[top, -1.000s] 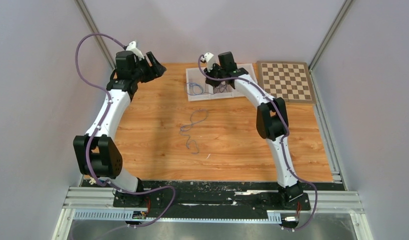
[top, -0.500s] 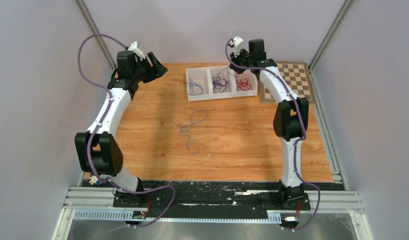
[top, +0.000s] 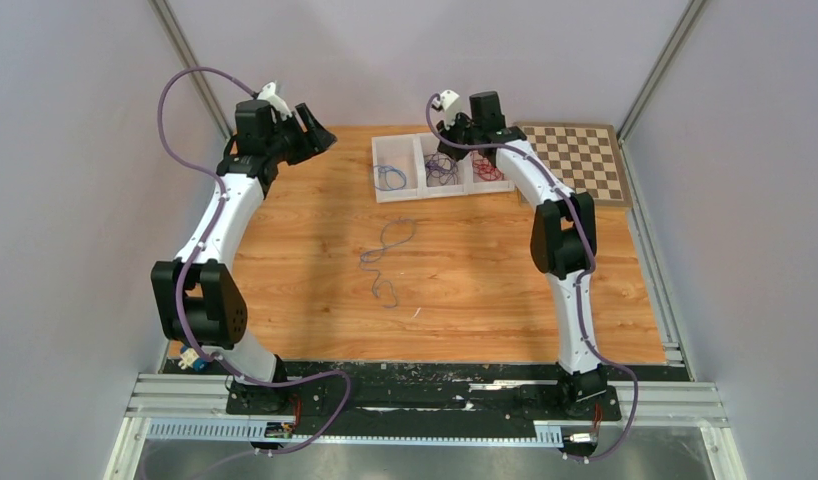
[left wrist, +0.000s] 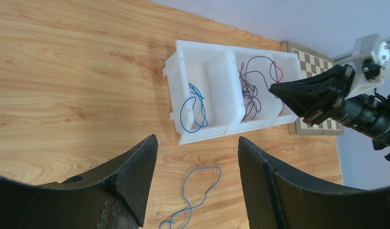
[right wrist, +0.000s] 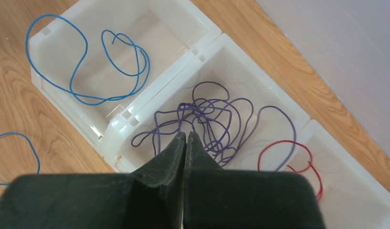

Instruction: Untangle the cables

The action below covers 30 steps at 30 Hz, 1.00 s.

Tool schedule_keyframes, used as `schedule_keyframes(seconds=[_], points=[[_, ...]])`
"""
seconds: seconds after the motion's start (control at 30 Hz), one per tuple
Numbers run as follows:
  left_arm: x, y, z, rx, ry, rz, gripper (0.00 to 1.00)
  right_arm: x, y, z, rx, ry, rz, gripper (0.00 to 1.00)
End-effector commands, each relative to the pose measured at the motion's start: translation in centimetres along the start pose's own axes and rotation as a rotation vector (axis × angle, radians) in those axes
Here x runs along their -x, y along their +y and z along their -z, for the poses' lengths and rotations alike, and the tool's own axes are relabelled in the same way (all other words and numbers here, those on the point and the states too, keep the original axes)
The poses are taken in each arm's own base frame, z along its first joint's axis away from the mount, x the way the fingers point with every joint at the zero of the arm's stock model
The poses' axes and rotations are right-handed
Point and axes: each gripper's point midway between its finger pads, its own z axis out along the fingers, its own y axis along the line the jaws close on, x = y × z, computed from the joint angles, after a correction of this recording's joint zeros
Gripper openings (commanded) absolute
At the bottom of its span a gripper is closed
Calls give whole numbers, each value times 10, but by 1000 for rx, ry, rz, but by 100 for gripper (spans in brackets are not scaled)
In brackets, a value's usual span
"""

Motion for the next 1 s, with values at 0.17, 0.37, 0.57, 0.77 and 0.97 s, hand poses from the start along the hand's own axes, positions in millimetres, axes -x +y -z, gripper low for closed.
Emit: schedule_keyframes(seconds=[0.17, 0.37, 0.57, 0.77, 0.97], points=[[16, -8, 3, -29, -34, -16, 71, 11, 15, -28, 74, -68, -84, 0], [12, -7, 4, -27, -19, -25, 70, 8, 33, -32, 164, -84, -111, 0], [11, -5, 4, -24, -15, -32, 71, 2, 27, -34, 134, -72, -104, 4], [9, -5, 8, -39, 1, -72, 85, 5, 8, -12, 67, -64, -99, 45], [8, -19, 18, -175, 35, -101, 100, 55, 24, 27, 122, -156, -94, 69]])
